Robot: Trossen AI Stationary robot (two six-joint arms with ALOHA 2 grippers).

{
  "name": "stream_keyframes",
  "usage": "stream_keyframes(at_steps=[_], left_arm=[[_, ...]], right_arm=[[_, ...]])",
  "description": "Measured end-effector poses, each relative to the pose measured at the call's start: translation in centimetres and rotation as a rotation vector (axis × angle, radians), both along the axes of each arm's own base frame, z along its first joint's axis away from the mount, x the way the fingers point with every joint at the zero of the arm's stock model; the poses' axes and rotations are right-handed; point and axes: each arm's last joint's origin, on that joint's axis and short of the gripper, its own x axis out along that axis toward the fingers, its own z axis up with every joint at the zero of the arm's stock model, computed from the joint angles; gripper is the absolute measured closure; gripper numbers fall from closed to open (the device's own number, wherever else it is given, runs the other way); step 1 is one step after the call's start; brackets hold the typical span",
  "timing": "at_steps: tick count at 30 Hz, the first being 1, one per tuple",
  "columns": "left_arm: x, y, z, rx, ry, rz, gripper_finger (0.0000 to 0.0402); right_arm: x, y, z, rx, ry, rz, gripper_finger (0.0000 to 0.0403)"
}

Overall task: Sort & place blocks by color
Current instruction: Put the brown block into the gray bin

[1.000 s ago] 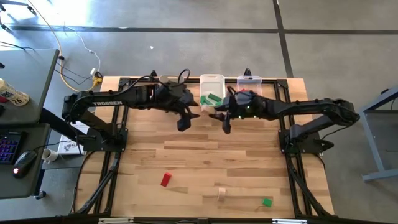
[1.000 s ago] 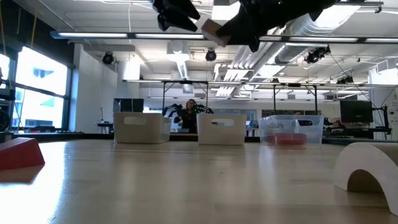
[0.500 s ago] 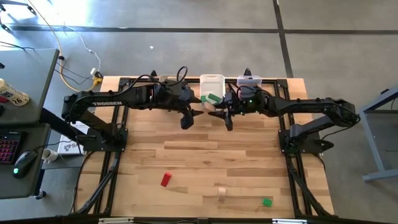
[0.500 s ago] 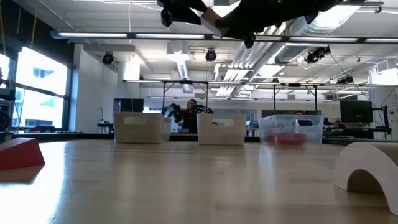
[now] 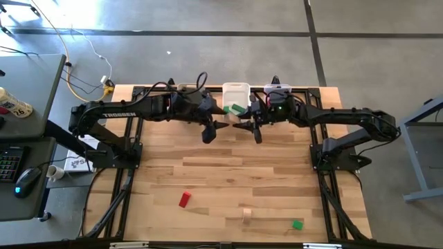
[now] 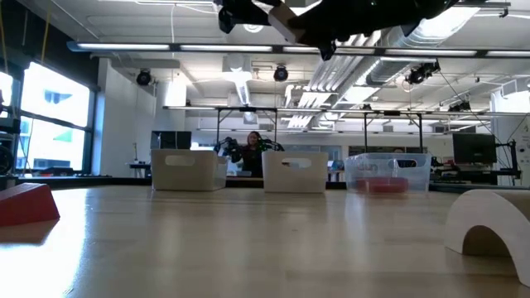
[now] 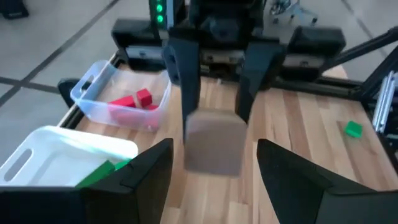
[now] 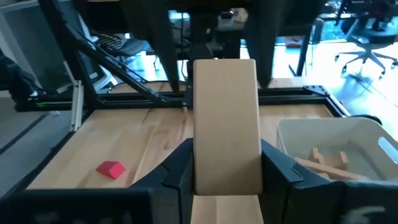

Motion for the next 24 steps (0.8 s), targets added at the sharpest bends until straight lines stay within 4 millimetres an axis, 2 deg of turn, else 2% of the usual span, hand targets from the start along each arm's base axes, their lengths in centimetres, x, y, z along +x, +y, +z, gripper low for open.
stream_keyframes(at_steps=[14,18,24], left_arm=[[0.4,0.1,0.7,0.002,-0.087,-0.004,0.0188],[0.5,0.1,1.1,0.013,-0.128,-0.005,0.0219],[0.4,0.0,1.0,0.049,-0.103,-0.033,0.03]], right_arm=[[0.2,0.0,1.0,-0.055,-0.102,0.008,0.0301],[0.2,0.0,1.0,-0.029,-0.107,0.003,0.0301],[0.2,0.1,1.0,-0.004,-0.104,0.016,0.0301]])
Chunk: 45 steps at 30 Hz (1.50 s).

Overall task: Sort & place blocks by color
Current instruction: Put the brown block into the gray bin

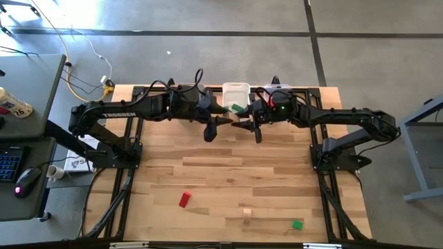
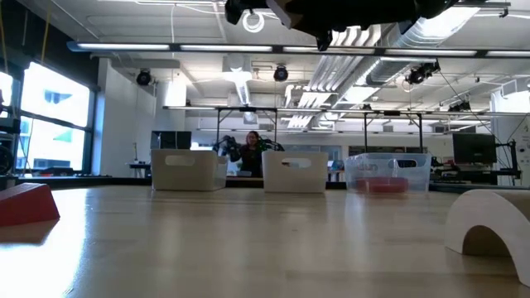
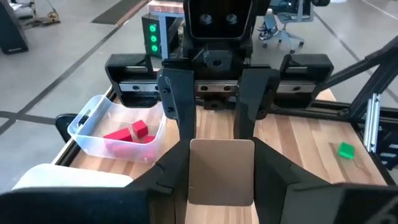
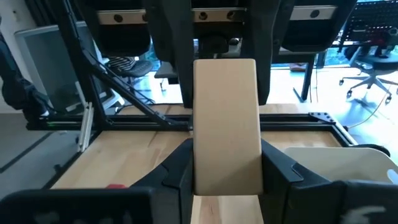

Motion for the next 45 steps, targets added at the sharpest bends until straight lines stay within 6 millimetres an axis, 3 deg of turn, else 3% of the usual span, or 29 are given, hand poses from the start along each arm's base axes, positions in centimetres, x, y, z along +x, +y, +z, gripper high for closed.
stream_keyframes(at_steps=[8,15,20,32,41,45], left_arm=[[0.0,0.0,0.0,0.018,0.006,-0.006,0.03],[-0.3,0.1,-0.6,0.019,0.077,0.023,0.03],[-1.2,0.9,-1.8,0.025,0.221,0.118,0.03],[-5.2,5.5,-3.9,-0.008,0.545,0.468,0.0297],[-7.8,9.3,-4.1,-0.082,0.563,0.628,0.0297],[-8.3,10.8,-5.3,-0.149,0.607,0.662,0.0297]], right_arm=[[0.0,0.0,0.0,-0.004,0.001,-0.009,0.0294],[0.0,-0.2,-0.1,-0.01,0.011,-0.064,0.0205],[-0.1,-0.4,-0.7,-0.004,0.079,-0.149,0.0173],[-0.2,0.5,-1.9,0.056,0.2,-0.131,0.0167],[-0.1,1.4,-2.0,0.06,0.216,-0.105,0.0167],[-0.1,1.4,-2.0,0.064,0.216,-0.105,0.0167]])
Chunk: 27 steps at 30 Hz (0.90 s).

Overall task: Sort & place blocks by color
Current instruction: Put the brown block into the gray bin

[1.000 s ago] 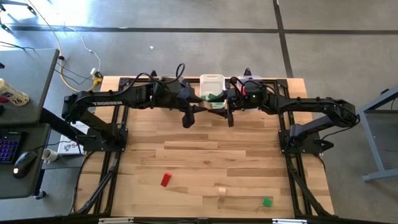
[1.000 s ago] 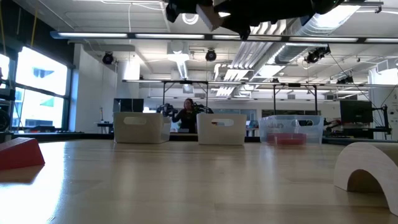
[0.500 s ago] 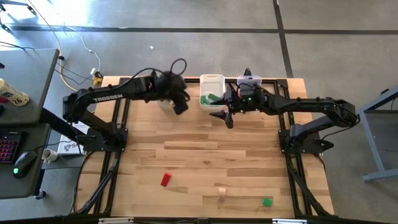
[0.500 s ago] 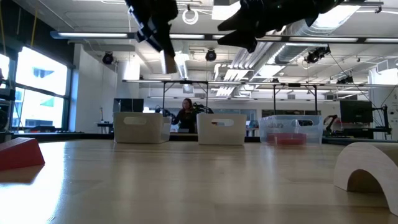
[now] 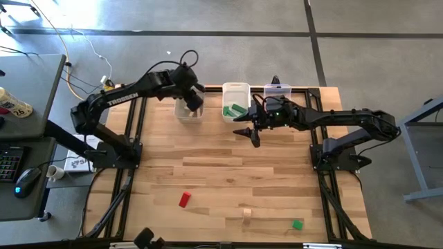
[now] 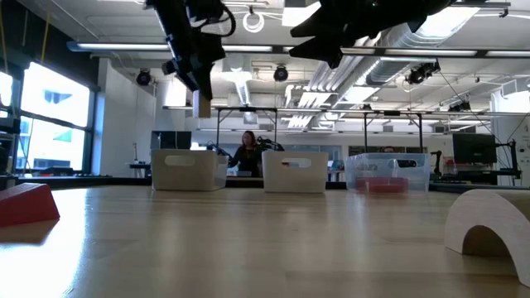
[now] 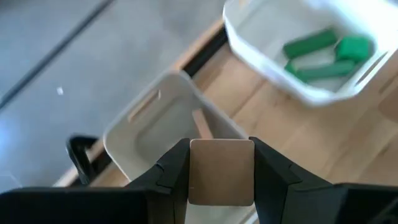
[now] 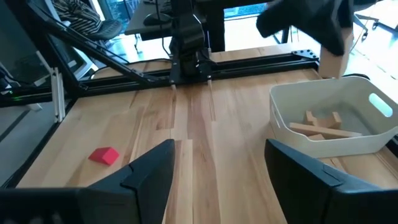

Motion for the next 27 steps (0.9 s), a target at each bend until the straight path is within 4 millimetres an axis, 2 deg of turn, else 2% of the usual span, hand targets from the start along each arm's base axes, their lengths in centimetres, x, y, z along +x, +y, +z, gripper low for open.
stream_keyframes(at_steps=[7,16,27], left_arm=[[0.5,2.3,-3.2,-0.098,0.078,0.044,0.0297],[1.5,3.7,-6.5,-0.193,0.143,0.048,0.0293],[1.6,4.1,-7.4,-0.26,0.123,0.066,0.026]], right_arm=[[0.0,0.0,0.0,0.0,0.0,0.0,0.0167],[0.0,0.0,0.0,-0.001,0.0,-0.001,0.0167],[0.0,0.0,0.0,-0.001,0.001,-0.001,0.0167]])
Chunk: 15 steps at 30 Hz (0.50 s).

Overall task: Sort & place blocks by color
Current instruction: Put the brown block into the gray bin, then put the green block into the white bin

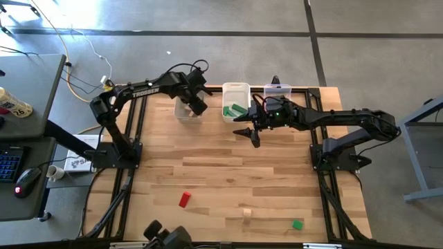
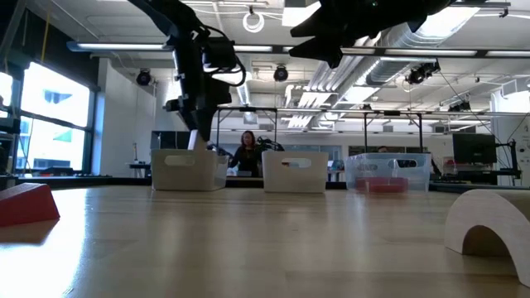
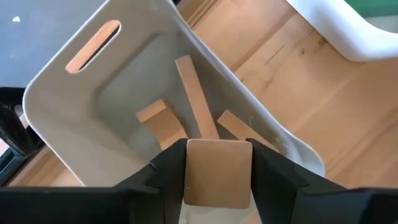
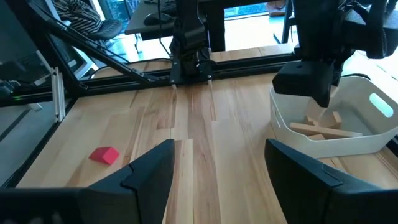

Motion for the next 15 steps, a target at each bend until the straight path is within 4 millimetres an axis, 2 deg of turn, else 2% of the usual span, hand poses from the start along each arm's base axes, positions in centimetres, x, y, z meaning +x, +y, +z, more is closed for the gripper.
stream_keyframes(at_steps=[11,15], left_arm=[[-0.61,-0.37,-0.2,-0.05,0.055,0.012,0.0191],[-0.61,-0.43,-0.17,-0.066,0.042,0.006,0.0182]], right_arm=[[-0.08,0.04,-0.22,0.058,0.025,-0.008,0.0167],[-0.03,0.45,-0.27,0.061,0.031,0.009,0.0167]])
